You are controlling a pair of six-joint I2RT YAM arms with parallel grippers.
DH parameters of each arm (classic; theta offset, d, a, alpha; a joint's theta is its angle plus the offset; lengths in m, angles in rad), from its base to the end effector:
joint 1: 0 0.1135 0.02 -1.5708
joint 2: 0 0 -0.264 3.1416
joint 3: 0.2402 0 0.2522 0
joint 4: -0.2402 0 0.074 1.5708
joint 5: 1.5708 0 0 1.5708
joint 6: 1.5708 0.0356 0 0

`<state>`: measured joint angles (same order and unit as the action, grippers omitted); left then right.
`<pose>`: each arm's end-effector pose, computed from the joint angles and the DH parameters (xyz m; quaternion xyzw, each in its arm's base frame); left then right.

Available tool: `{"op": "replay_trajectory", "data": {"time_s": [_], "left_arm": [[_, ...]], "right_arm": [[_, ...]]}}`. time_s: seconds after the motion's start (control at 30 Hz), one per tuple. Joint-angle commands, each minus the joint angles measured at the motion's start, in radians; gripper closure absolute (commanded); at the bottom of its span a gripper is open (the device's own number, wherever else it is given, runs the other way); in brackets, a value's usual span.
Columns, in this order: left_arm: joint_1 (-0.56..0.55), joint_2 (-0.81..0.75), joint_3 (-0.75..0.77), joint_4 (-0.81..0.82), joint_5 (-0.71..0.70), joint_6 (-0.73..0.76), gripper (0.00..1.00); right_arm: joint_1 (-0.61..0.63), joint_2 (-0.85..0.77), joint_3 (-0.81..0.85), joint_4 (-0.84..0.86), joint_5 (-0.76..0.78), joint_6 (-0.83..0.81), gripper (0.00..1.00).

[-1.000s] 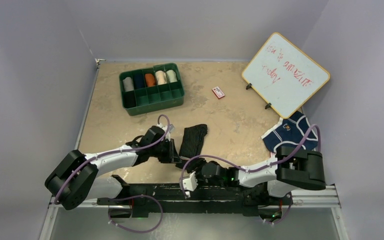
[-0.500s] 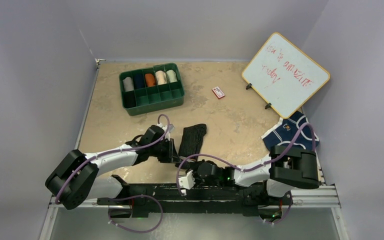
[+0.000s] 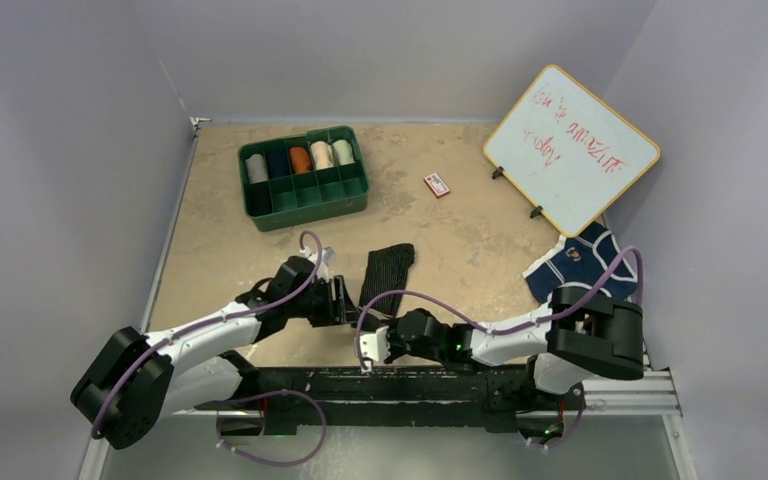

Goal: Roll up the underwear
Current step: Roll the underwear to the center of the board.

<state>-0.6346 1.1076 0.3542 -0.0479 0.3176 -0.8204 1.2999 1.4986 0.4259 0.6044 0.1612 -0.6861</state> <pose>0.1519 -0.1256 0.1484 -0.0258 0.9168 -0.3559 0.1793 0.0772 0.2568 0.1410 -0.6882 0.4991 0.0923 0.5184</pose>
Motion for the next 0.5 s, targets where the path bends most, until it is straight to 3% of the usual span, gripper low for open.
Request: {"op": "replay_trajectory", "data": {"time_s": [0.0, 0.47], "left_arm": [[0.01, -0.039, -0.042, 0.091, -0.034, -0.037, 0.47], [0.01, 0.09, -0.044, 0.109, -0.114, -0.017, 0.53]], "right_arm": [[-0.003, 0.015, -0.016, 0.051, -0.047, 0.057, 0.98], [-0.004, 0.003, -0.081, 0.186, -0.066, 0.127, 0.98]]}}
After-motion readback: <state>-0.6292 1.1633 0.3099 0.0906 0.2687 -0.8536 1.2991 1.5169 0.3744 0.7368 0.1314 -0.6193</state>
